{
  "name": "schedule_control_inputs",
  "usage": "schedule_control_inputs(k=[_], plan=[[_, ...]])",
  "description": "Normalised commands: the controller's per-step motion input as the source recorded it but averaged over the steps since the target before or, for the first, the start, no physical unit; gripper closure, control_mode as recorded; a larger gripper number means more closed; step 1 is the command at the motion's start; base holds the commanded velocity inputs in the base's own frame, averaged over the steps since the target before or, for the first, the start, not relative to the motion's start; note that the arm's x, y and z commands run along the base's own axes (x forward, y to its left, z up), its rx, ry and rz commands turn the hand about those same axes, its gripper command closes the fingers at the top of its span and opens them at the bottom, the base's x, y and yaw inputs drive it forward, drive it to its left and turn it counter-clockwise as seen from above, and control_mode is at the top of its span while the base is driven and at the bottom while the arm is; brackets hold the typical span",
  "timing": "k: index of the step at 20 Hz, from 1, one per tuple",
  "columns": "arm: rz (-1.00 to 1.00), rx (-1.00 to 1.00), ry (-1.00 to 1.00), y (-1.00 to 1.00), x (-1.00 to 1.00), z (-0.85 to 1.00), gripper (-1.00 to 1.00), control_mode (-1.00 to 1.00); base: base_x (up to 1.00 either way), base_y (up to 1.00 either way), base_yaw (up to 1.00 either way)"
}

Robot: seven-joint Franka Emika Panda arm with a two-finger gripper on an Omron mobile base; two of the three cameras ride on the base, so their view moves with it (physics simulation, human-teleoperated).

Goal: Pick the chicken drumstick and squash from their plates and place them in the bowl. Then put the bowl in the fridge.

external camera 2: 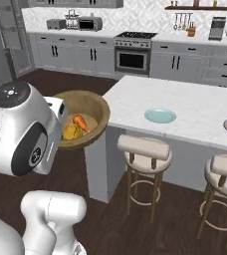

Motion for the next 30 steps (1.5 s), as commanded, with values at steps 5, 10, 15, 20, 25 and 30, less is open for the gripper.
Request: schedule_control_inputs(k=[5,10,15,20,25,30], plan=[[0.00,0.00,0.00,0.00,0.00,0.00,1.00,1.00,0.00,1.00,0.29],[0.00,0.00,0.00,0.00,0.00,0.00,1.00,1.00,0.01,1.00,0.24],[0.00,0.00,0.00,0.00,0.00,0.00,1.00,1.00,0.40,1.00,0.20],[0.00,0.00,0.00,0.00,0.00,0.00,1.00,1.00,0.92,1.00,0.14],[0.00,0.00,0.00,0.00,0.00,0.00,1.00,1.00,1.00,1.00,0.20],[0.00,0.00,0.00,0.00,0.00,0.00,1.00,1.00,1.00,0.54,0.27]])
